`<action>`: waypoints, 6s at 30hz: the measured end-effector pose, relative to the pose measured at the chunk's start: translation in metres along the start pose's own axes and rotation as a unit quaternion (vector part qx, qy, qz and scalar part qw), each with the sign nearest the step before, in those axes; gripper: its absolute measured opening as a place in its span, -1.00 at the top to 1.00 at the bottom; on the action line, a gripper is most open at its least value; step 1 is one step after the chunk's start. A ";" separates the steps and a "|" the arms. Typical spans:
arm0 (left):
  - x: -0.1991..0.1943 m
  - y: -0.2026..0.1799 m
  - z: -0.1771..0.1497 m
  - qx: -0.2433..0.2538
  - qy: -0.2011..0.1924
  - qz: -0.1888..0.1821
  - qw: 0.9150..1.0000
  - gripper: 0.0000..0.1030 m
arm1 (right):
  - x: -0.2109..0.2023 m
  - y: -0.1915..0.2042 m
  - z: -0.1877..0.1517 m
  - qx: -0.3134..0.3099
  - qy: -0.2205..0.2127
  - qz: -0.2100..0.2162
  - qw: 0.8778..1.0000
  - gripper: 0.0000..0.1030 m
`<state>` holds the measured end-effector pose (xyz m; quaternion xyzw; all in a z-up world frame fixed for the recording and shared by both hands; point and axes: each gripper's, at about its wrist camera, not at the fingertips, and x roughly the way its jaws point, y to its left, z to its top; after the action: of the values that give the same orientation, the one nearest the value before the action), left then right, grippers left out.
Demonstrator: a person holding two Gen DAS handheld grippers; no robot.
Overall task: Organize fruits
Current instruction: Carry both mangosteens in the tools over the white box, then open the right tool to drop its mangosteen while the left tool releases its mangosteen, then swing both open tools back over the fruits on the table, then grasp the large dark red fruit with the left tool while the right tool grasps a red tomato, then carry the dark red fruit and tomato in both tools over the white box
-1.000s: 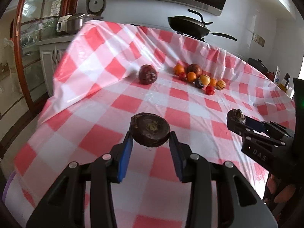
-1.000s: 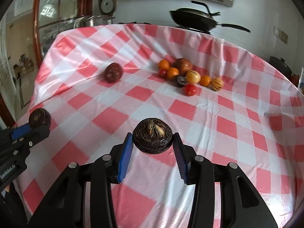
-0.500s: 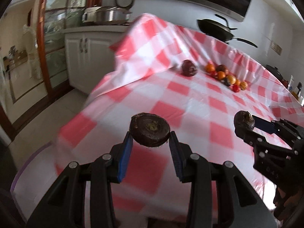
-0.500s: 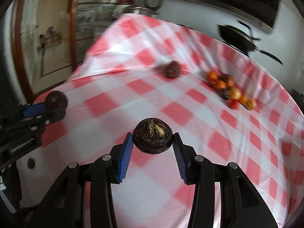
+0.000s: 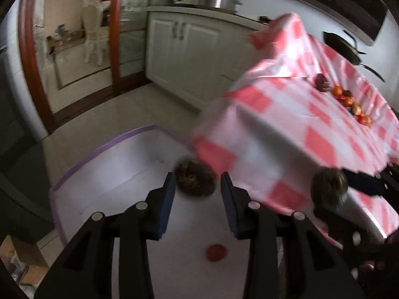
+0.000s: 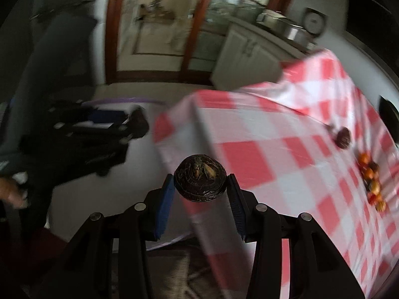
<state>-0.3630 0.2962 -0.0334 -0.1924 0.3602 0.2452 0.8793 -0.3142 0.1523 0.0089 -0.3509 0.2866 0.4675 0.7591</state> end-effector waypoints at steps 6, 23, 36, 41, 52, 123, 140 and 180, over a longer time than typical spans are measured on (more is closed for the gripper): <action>0.025 0.028 -0.014 -0.026 0.039 0.022 0.999 0.29 | 0.037 0.045 -0.007 -0.056 0.042 0.037 0.997 0.16; 0.085 0.098 -0.044 -0.139 0.161 0.089 0.973 -0.53 | 0.131 0.081 -0.025 -0.084 0.163 0.069 0.980 0.09; 0.061 0.064 -0.014 -0.084 0.098 0.138 0.982 -0.60 | 0.067 0.057 -0.010 -0.077 0.070 0.091 0.990 -0.27; 0.037 0.041 0.009 -0.042 0.026 0.170 0.984 -0.80 | 0.023 0.018 0.012 -0.015 -0.006 0.146 0.989 -0.29; -0.009 -0.102 0.104 0.019 -0.116 0.009 0.993 -0.97 | -0.084 -0.165 -0.036 0.218 -0.176 0.021 0.960 -0.71; 0.110 -0.356 0.177 0.122 -0.091 -0.158 0.976 -0.07 | -0.036 -0.408 -0.175 0.542 -0.127 -0.066 0.828 0.36; 0.009 -0.266 0.094 0.155 -0.107 -0.140 0.972 -0.07 | -0.070 -0.284 -0.139 0.450 -0.115 -0.024 0.885 0.36; 0.017 0.016 -0.007 -0.002 0.014 0.066 0.998 -0.08 | 0.031 0.009 0.000 0.020 0.038 0.151 0.988 0.36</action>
<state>-0.3653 0.3108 -0.0533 -0.1732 0.3835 0.3003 0.8560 -0.3101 0.1709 -0.0173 -0.3062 0.3744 0.5573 0.6749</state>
